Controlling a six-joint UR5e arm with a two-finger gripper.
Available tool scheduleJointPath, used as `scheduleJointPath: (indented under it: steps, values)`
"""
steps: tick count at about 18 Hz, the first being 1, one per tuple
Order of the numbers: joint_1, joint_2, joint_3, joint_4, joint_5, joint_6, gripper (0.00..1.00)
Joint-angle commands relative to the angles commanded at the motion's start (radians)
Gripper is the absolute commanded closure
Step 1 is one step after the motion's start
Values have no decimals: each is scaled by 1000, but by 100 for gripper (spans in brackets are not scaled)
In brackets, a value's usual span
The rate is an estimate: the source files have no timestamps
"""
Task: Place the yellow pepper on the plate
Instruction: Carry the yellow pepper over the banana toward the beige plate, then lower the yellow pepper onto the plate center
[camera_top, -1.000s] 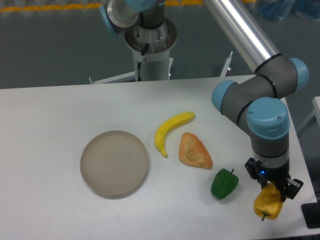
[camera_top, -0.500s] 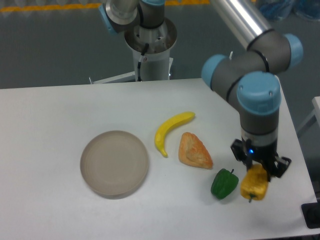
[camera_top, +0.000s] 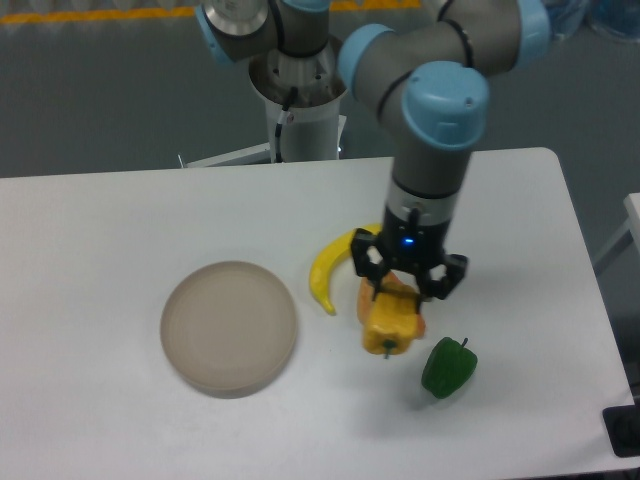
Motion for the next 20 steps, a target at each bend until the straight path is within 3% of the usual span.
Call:
scheduleJointPath:
  steps: [5,10,13,20]
  values:
    - [-65,-9,-61,43,0,-115,70]
    - [-118,-3,-196,219,17,-115,70]
    - [-161,-27,-261,313,66,-59,70]
    - [-192,-38,-290,311,94,26,70]
